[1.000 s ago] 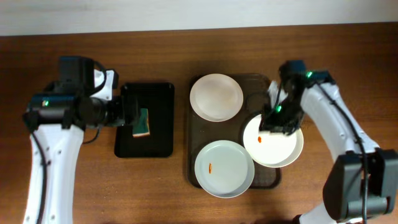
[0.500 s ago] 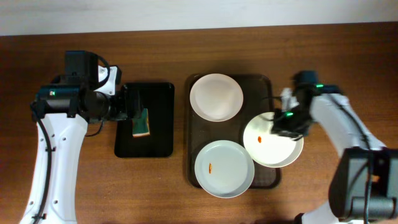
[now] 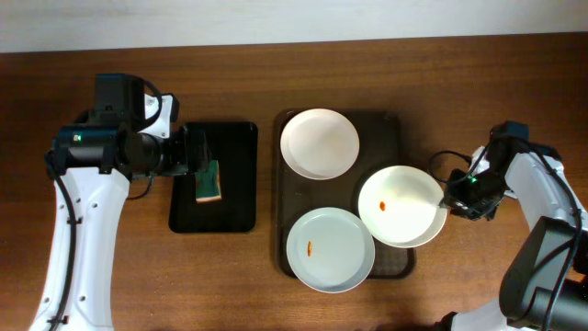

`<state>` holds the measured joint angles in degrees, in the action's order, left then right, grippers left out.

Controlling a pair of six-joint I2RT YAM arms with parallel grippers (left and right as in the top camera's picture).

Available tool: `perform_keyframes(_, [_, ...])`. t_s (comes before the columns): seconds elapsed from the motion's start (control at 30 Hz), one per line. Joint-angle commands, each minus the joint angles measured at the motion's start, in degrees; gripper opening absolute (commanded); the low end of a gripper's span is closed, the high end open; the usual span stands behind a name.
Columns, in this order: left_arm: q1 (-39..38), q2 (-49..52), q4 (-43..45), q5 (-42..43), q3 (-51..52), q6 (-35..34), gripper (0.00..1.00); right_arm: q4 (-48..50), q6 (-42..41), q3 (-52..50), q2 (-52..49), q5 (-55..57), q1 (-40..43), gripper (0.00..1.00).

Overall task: Clean dirty plates on tray and stack at the side
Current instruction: 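Grasp the cleaned plate rim with the right gripper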

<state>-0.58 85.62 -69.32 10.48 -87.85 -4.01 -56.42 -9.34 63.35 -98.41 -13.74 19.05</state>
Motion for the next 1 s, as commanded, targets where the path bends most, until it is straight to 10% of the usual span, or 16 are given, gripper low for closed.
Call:
perform_keyframes(0.0, [-0.13, -0.55, 0.13, 0.66, -0.09, 1.07, 1.00, 0.55, 1.16, -0.35, 0.94, -3.74, 0.00, 0.28])
perform_keyframes(0.67, [-0.13, -0.55, 0.07, 0.68, -0.09, 1.05, 1.00, 5.14, -1.86, -2.38, 0.66, -0.90, -4.48, 0.07])
perform_keyframes(0.97, [-0.13, -0.55, 0.13, 0.66, -0.09, 1.05, 1.00, 10.01, 0.96, -2.14, 0.68, -0.39, -4.52, 0.36])
